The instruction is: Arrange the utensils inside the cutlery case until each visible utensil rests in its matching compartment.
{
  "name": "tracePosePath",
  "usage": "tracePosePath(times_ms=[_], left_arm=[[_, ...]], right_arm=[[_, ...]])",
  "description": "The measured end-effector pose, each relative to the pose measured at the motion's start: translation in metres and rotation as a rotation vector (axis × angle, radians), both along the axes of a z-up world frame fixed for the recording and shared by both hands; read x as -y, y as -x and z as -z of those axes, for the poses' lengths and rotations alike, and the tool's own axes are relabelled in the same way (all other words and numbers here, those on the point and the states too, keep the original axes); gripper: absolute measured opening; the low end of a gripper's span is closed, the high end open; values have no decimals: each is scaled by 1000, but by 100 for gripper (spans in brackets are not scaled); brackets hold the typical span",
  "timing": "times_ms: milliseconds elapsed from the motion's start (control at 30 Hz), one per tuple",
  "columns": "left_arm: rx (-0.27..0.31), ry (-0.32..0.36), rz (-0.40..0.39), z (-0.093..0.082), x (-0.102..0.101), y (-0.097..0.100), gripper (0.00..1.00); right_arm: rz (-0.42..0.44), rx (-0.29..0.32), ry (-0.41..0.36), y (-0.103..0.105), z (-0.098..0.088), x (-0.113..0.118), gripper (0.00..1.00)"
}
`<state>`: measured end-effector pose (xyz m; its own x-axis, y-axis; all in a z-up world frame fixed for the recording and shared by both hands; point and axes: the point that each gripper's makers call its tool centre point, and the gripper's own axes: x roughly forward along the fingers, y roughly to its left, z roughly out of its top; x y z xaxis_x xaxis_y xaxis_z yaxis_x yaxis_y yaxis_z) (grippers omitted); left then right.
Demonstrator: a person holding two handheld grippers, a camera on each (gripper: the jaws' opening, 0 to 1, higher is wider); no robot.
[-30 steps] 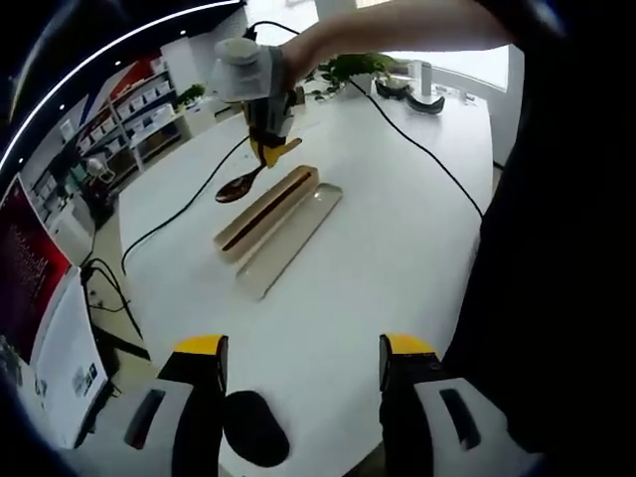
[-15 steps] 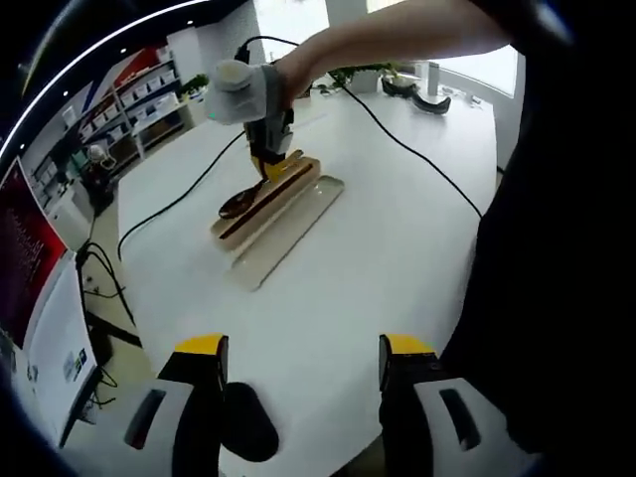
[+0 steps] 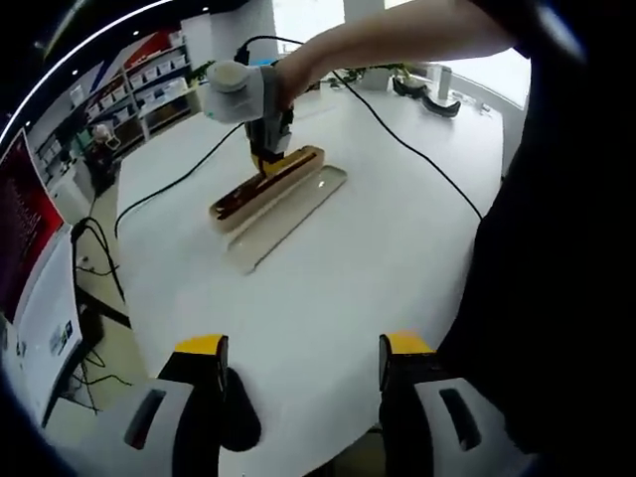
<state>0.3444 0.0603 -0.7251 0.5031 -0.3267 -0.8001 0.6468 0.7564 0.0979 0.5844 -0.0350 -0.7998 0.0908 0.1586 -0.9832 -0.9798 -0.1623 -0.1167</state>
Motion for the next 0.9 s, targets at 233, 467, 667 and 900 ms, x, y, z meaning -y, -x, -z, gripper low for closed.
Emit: tracePosePath(times_ms=[233,467,667,900], left_arm=[[5,3,-14,-1,2,-3,63],[-9,1,-24,2,1,2,63],[-21,0,-31,5,1,5,63],[-24,-5,-32,6,0,5,63]], right_arm=[[-16,-5,10,1,5,-2,1],[-15,-29,10,3,10,-4,1],[-12,-48,13,7,12,-3,1],[3,-74,-14,4,13,-6,2]])
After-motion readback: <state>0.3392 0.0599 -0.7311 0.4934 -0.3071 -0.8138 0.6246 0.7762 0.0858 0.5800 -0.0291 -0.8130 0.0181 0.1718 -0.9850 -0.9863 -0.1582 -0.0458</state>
